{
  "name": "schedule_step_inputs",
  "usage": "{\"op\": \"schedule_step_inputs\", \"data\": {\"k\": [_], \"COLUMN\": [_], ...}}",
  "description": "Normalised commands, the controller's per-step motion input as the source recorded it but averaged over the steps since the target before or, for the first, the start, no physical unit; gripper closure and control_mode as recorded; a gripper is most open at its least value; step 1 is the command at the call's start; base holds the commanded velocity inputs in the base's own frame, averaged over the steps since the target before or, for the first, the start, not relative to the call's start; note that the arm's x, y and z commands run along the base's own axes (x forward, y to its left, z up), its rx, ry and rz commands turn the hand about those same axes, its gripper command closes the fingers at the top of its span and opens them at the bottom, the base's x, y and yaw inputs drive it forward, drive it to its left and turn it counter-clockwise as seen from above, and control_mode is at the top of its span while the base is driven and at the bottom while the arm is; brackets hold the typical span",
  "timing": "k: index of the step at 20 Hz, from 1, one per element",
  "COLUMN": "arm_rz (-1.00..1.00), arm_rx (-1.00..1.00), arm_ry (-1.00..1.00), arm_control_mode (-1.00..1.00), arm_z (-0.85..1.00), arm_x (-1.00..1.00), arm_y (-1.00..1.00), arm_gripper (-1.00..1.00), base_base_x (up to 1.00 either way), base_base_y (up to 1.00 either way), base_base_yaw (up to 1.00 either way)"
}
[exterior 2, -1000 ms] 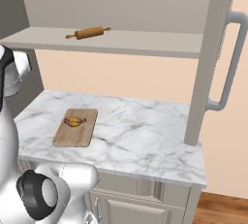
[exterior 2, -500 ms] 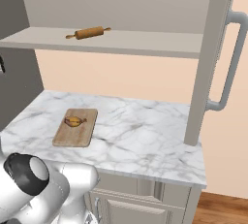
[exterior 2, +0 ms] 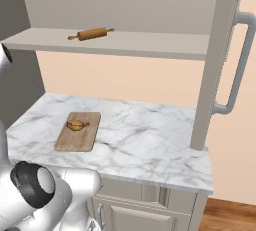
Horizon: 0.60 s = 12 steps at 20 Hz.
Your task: Open the cabinet, retrieve the rolling pin, and place it next to the meat on the cutting board to prepare for tenderizing.
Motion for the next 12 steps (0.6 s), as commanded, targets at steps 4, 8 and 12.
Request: {"op": "schedule_step_inputs", "data": {"k": [4, 8, 12], "arm_rz": [-0.1, -0.19, -0.34], "arm_rx": [-0.13, -0.14, -0.14], "arm_ry": [-0.07, -0.04, -0.02], "arm_control_mode": [-1.0, -1.0, -1.0], "arm_z": [0.17, 0.12, 0.02], "arm_x": [0.0, 0.0, 0.01], "arm_y": [-0.68, -0.7, -0.71], "arm_gripper": [-1.0, -1.0, -1.0], "base_base_x": [0.0, 0.0, 0.0], "base_base_y": [0.0, 0.0, 0.0], "base_base_yaw": [0.0, 0.0, 0.0]}}
